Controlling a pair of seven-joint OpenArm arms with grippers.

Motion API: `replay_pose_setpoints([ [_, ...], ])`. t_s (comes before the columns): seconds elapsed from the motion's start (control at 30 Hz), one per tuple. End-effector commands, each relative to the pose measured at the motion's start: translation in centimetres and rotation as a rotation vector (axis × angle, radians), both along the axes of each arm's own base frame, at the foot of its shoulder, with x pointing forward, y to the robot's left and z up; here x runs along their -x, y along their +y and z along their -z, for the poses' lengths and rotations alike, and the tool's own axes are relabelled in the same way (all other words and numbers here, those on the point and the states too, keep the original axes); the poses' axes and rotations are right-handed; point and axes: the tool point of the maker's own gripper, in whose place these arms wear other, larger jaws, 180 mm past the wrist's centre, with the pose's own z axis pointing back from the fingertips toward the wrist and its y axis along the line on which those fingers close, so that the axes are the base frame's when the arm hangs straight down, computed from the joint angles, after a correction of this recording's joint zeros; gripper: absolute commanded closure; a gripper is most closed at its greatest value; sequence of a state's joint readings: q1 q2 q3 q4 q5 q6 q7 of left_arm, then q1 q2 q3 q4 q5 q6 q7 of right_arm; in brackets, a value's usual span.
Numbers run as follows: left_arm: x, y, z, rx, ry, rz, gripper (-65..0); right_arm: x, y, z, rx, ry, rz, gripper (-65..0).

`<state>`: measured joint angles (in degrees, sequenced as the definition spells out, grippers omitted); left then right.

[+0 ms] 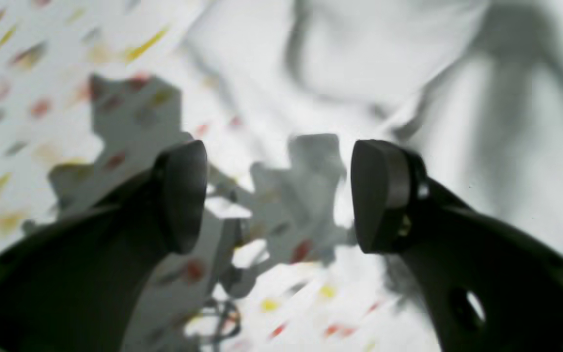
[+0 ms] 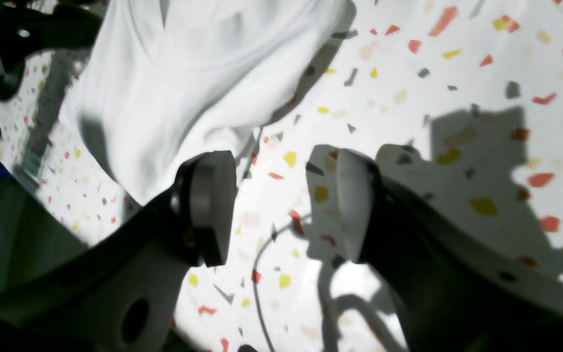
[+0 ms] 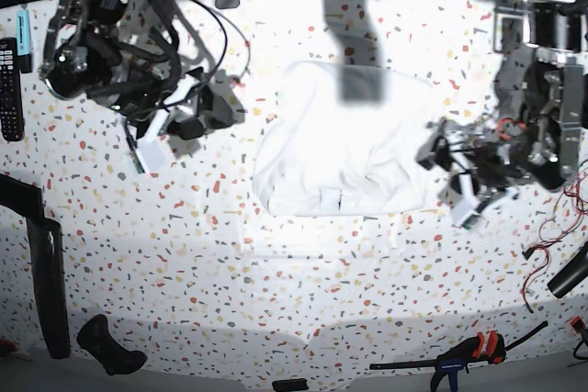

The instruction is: Fold the T-shirt properly

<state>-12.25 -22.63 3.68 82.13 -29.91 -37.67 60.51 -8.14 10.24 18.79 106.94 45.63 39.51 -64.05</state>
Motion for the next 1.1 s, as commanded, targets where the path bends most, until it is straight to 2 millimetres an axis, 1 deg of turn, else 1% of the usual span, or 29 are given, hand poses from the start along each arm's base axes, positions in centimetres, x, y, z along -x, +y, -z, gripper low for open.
replay_pose_setpoints([
  [0.0, -1.5, 0.7, -2.0, 0.028, -0.057, -0.026, -43.6, -0.5, -0.1, -1.4, -0.007, -0.053, -0.008, -32.9],
  [0.07, -1.7, 1.3, -3.2, 0.102, -0.062, -0.068, -43.6, -0.5, -0.4, -1.3, 0.009, -0.048, -0.012, -32.9],
  [0.17, -1.5, 1.2, -5.3, 0.240, -0.054, -0.070, -43.6, -0.4, -0.7, -1.5, 0.032, -0.050, -0.021, -32.9],
  [0.33, -0.7, 2.4, -6.3, 0.235, -0.075, -0.092, -43.6, 0.3, -0.5, -3.1, 0.078, -0.099, -0.046, -32.9],
  [0.47, 1.1, 2.7, -7.7, 0.243, -0.143, -0.111, -43.6, 1.6, -0.9, -4.5, 0.119, -0.139, -0.037, -32.9],
  [0.6, 3.5, 3.5, -9.2, 0.182, -0.223, -0.146, -43.6, 3.3, -2.9, -5.0, 0.170, -0.142, 0.023, -32.9],
  [0.7, 5.8, 3.8, -9.8, 0.109, -0.258, -0.162, -43.6, 5.1, -5.0, -4.7, 0.215, -0.108, 0.081, -32.9],
  [0.83, 9.2, 3.6, -9.3, 0.034, -0.248, -0.163, -43.6, 8.6, -7.9, -3.4, 0.270, -0.007, 0.155, -32.9],
  [0.93, 11.7, 3.4, -8.6, -0.015, -0.235, -0.166, -43.6, 11.7, -9.6, -2.7, 0.274, 0.072, 0.202, -32.9],
  [1.07, 15.3, 3.7, -7.1, -0.074, -0.149, -0.192, -43.6, 15.9, -11.5, -2.0, 0.298, 0.186, 0.247, -32.9],
])
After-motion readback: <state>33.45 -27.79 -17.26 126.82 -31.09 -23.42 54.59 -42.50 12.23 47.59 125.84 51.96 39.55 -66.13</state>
